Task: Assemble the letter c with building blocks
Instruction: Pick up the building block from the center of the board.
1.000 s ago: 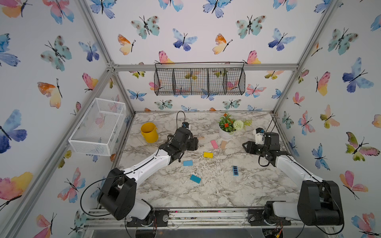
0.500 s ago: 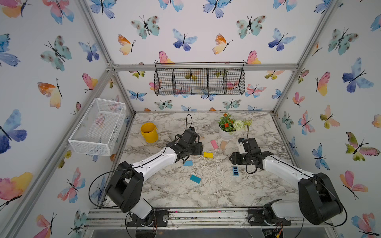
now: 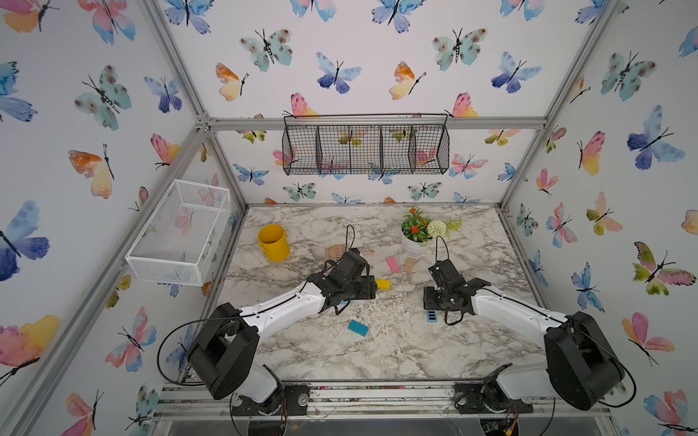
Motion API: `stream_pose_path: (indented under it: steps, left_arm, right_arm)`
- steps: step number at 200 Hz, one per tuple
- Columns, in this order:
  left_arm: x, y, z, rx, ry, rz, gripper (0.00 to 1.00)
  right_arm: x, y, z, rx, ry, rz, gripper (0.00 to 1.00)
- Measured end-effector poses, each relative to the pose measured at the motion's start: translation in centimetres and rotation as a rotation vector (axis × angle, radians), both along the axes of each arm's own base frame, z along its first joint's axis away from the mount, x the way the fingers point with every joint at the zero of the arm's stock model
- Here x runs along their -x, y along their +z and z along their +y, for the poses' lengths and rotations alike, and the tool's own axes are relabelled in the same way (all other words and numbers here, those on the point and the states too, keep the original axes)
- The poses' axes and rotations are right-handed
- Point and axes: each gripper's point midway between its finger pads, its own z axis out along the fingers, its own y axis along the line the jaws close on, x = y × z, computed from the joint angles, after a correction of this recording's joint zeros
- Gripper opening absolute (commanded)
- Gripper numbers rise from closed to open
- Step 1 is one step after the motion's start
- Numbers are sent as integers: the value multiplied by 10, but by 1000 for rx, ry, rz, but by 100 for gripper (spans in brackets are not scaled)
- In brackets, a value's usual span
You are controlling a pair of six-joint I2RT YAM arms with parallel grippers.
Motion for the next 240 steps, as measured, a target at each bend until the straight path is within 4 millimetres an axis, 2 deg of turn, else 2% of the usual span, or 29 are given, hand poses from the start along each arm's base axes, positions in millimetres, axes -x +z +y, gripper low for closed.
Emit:
stream_pose_path:
  steps: [77,144,202,240]
  left_arm:
    - [3,2,-2,27,13,3,68]
    - [5,-1,0,26,19,11,68]
    - [7,-1,2,28,20,11,68]
    - [8,1,2,34,20,6,68]
  right_arm:
    - [7,-14,-1,11,6,49,46]
    - [15,-29,-2,26,11,104,47]
    - [15,-32,0,22,15,120,31]
    - [12,-25,8,-3,22,117,26]
